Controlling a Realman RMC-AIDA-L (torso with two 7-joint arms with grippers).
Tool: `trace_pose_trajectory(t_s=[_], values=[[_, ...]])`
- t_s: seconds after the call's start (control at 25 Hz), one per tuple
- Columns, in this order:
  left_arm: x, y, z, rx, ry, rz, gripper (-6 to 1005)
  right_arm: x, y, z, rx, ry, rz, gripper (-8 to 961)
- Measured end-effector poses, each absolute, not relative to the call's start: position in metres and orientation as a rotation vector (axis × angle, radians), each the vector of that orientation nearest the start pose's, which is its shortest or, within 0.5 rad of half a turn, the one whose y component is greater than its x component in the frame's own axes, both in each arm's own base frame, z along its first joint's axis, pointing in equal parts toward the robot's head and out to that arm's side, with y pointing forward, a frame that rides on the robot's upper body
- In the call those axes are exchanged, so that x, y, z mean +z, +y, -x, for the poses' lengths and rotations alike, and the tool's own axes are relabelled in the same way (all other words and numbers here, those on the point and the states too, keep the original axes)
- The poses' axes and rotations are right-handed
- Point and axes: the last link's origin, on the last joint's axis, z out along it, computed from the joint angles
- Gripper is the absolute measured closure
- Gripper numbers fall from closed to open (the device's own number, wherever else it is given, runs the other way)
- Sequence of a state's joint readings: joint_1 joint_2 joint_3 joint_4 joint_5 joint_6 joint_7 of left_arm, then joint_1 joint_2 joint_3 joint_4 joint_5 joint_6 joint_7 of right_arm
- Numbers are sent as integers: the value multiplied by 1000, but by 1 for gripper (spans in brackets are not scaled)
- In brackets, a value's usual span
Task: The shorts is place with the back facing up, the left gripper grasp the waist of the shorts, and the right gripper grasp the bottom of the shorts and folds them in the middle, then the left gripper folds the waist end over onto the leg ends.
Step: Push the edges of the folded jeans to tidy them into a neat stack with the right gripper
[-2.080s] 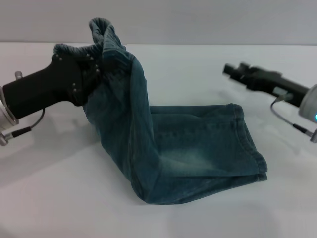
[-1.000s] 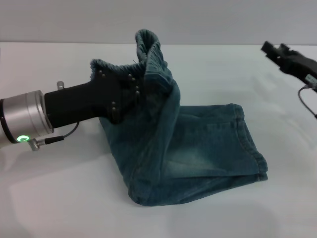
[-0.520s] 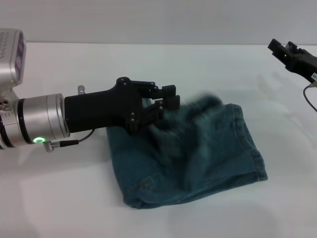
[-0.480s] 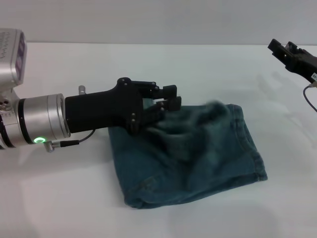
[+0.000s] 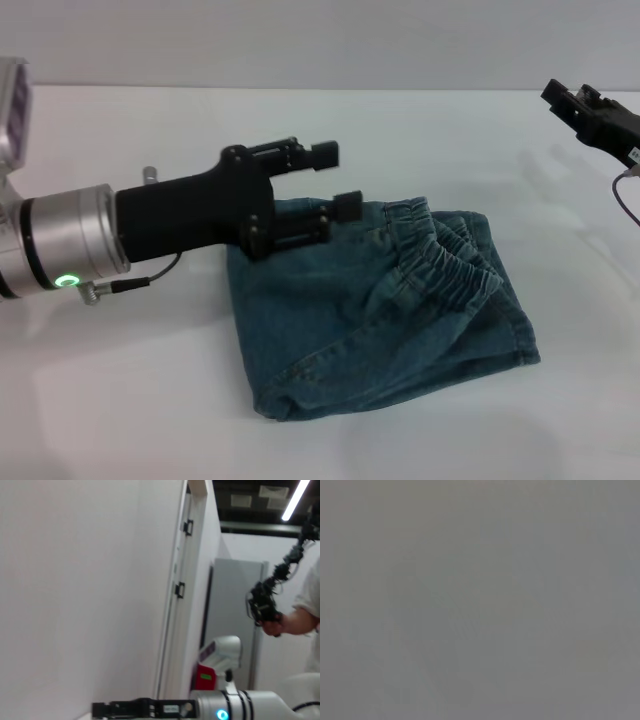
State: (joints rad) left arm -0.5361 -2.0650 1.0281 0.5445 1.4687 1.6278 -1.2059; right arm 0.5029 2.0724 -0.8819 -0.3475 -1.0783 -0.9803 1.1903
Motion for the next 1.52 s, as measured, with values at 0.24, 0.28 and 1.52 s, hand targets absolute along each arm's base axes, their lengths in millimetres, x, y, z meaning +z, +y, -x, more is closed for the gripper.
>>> trace_pose_trajectory(t_s=[0.24, 0.28, 1.52], values=[[0, 325, 223, -1196, -373, 2543, 271, 8, 383, -302, 973, 990, 1857, 355], [2, 325, 227, -1193, -384, 2509, 239, 7, 383, -298, 970, 976, 1883, 355], [36, 300, 312, -1168, -628, 1969, 172, 51, 351, -215, 480, 762, 2957, 355]])
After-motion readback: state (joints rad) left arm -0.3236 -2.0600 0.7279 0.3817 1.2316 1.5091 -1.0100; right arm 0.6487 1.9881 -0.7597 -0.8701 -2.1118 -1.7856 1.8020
